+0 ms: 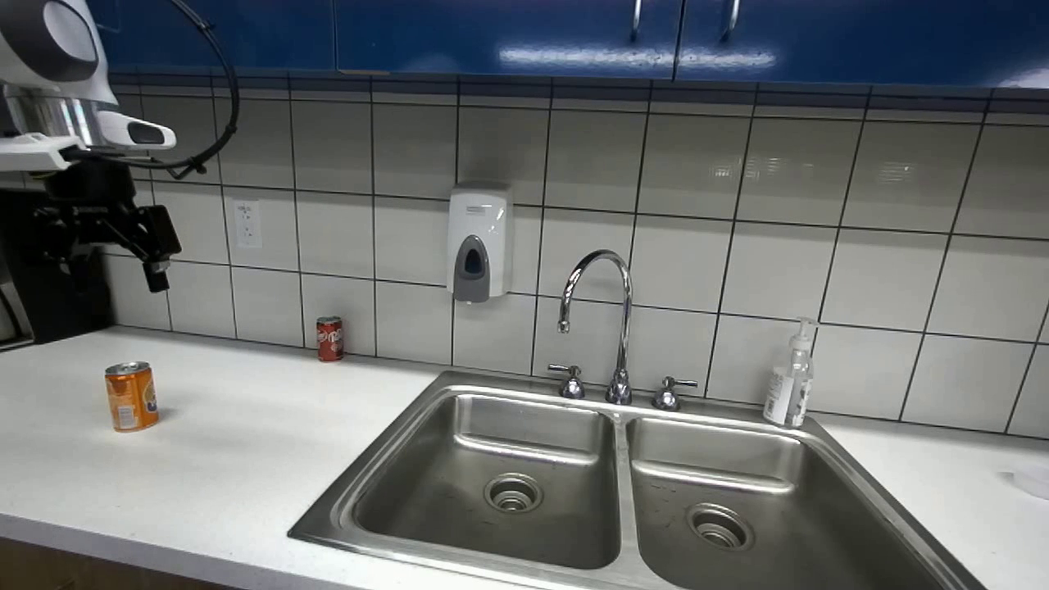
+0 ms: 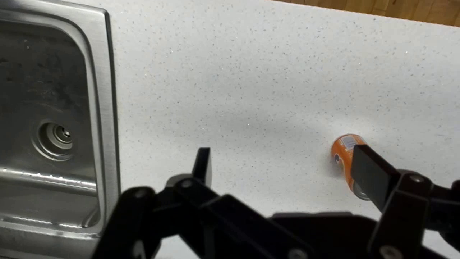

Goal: Lift the orange bottle can and put it in the sink

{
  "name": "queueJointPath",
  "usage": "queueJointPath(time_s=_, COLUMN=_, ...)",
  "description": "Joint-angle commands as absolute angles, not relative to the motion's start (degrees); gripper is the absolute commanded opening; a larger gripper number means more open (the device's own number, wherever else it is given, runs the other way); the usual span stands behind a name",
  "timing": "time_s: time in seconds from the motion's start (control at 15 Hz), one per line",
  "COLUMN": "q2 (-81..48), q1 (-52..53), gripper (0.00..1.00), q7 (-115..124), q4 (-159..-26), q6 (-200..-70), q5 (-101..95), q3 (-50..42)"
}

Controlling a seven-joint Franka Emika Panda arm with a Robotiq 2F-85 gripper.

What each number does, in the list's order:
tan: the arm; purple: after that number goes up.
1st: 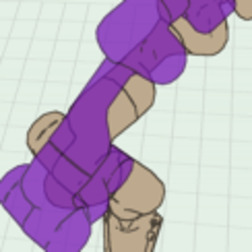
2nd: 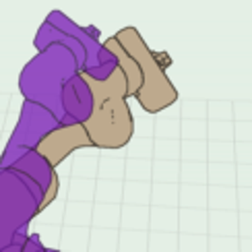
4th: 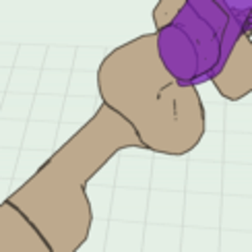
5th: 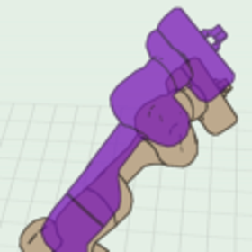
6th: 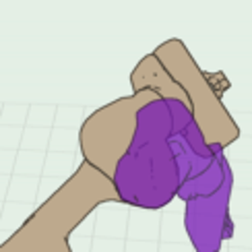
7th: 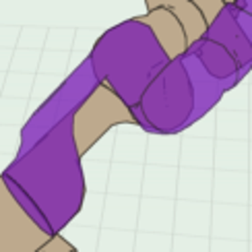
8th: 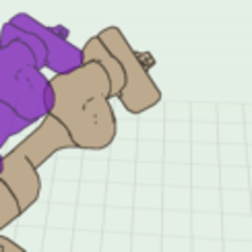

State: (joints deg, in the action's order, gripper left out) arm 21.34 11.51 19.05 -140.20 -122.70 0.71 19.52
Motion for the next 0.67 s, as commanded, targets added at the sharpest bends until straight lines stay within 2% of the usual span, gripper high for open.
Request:
queueJointPath(time_s=0.0, q2=13.6, q1=12.1, gripper=1.0, q7=22.1, q4=-134.5, q6=-124.8, q5=-0.4, q3=21.3)
queueJointPath(time_s=0.6, q2=-7.1, q1=16.3, gripper=1.0, q7=29.2, q4=-120.0, q6=-128.1, q5=-7.0, q3=21.4)
